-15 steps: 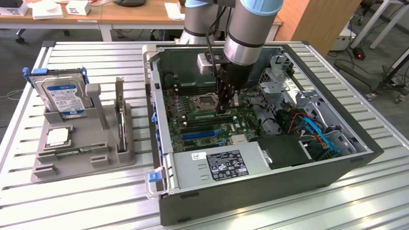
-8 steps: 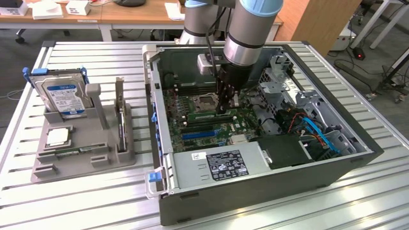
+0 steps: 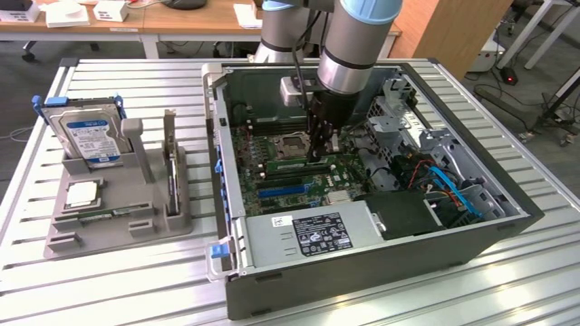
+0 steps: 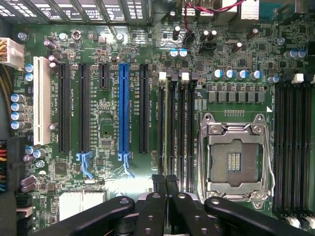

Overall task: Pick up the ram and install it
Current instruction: 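Insert the ram into the slot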

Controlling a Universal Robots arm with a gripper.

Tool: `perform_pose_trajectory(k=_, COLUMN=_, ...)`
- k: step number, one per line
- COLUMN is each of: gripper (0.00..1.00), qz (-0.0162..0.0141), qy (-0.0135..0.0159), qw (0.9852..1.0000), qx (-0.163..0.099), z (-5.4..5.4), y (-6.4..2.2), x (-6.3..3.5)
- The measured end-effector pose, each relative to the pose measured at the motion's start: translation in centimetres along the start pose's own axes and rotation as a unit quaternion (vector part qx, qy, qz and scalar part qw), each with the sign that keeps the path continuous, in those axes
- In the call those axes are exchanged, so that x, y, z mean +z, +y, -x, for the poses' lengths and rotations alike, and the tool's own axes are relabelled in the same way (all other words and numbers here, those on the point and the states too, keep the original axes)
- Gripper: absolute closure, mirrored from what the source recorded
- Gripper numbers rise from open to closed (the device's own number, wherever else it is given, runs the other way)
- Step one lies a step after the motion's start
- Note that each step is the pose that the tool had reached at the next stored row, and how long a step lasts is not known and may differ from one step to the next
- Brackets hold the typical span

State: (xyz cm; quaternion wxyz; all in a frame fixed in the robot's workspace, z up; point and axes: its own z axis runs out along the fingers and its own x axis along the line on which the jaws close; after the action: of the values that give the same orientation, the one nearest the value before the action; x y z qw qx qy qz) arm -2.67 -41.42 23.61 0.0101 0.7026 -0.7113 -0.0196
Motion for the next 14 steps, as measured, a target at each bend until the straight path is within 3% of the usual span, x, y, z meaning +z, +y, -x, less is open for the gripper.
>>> perform_pose_trajectory(k=14, gripper=0.89, qz=0.0, qy=-0.0001, qw=1.0, qx=0.003, z=-0.04, y=0.0, x=0.02)
